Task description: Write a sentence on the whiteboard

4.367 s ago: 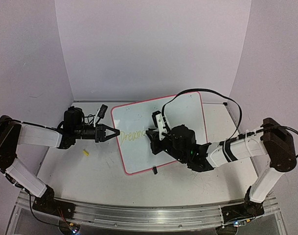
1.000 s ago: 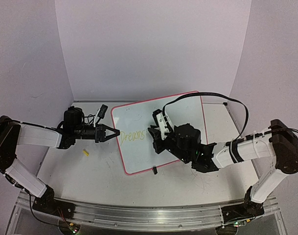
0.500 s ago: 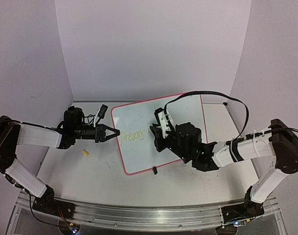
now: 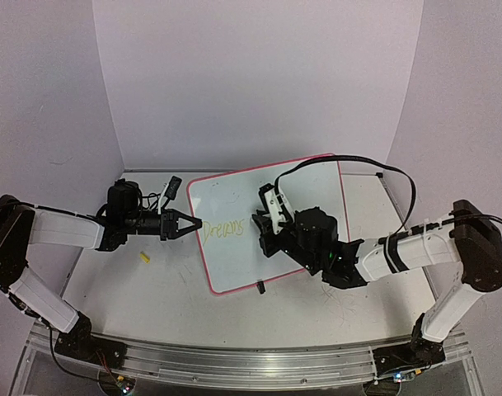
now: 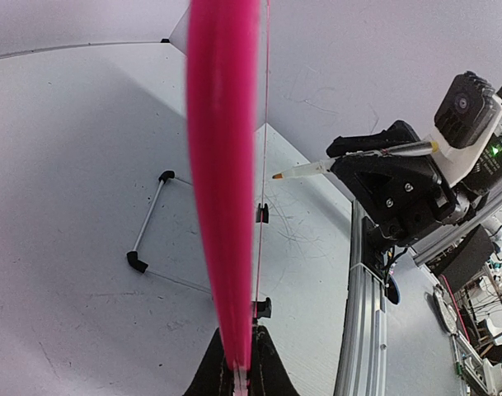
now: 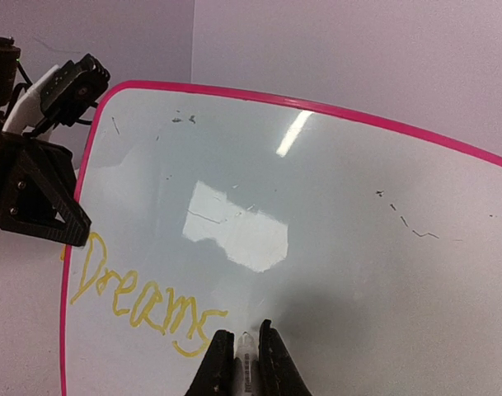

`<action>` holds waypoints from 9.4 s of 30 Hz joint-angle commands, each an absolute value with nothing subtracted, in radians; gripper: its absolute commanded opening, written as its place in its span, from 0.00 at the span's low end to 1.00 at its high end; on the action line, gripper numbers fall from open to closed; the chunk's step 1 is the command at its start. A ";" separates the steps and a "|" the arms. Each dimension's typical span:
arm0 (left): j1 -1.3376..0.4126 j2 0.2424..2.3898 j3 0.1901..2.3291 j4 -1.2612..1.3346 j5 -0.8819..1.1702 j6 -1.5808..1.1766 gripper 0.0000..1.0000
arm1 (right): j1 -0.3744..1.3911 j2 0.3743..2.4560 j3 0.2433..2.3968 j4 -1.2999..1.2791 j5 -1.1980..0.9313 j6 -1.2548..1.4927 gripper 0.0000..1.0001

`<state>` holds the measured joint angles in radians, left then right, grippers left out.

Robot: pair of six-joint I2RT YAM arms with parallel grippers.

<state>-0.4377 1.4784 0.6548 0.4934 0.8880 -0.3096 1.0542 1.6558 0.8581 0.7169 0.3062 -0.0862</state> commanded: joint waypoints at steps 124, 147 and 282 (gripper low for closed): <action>-0.460 1.477 0.690 0.457 0.869 -0.235 0.00 | 1.062 1.673 0.864 0.733 0.503 0.019 0.00; -0.460 1.477 0.689 0.457 0.864 -0.231 0.00 | 1.034 1.532 0.741 0.836 0.372 -0.032 0.00; -0.462 1.478 0.696 0.446 0.863 -0.225 0.00 | 0.999 1.615 0.771 0.757 0.309 0.048 0.00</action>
<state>-0.4397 1.4784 0.6727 0.4526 0.8871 -0.2882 0.9917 1.6344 0.7879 0.7753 0.3130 0.0183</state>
